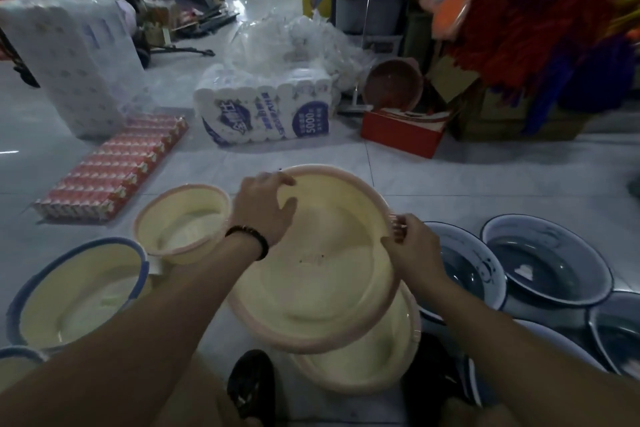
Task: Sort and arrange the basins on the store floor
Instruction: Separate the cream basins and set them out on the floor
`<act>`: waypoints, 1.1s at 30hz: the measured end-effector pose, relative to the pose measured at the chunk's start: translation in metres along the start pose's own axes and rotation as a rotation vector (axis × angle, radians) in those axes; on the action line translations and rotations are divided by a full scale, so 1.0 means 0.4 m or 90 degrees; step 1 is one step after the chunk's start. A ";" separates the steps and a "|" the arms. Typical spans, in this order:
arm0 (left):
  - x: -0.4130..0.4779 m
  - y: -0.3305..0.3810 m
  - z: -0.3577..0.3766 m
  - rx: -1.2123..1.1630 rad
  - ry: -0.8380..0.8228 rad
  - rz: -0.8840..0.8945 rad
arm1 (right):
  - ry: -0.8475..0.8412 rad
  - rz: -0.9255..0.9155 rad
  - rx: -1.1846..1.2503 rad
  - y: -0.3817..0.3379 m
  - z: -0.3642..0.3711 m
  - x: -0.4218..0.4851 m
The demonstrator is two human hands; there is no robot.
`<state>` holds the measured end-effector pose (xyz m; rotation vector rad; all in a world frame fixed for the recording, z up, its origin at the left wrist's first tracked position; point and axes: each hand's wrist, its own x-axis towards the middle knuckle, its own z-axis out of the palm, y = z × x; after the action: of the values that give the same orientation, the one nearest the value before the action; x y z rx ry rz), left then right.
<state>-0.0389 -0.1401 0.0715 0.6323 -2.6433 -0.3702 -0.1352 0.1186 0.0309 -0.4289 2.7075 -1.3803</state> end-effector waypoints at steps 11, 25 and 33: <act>-0.002 -0.057 0.207 -0.133 -0.470 -0.463 | -0.043 0.216 -0.072 0.266 -0.042 0.101; -0.205 -0.108 0.471 -0.003 -0.339 -0.478 | -0.028 0.329 -0.138 0.449 0.149 0.003; -0.244 -0.149 0.569 -0.023 -0.376 -0.491 | -0.210 0.368 -0.215 0.525 0.184 0.018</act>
<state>-0.0355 -0.1082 -0.1812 1.7560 -2.7791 -0.9356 -0.1729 0.1759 -0.1807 0.1075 2.4904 -0.6435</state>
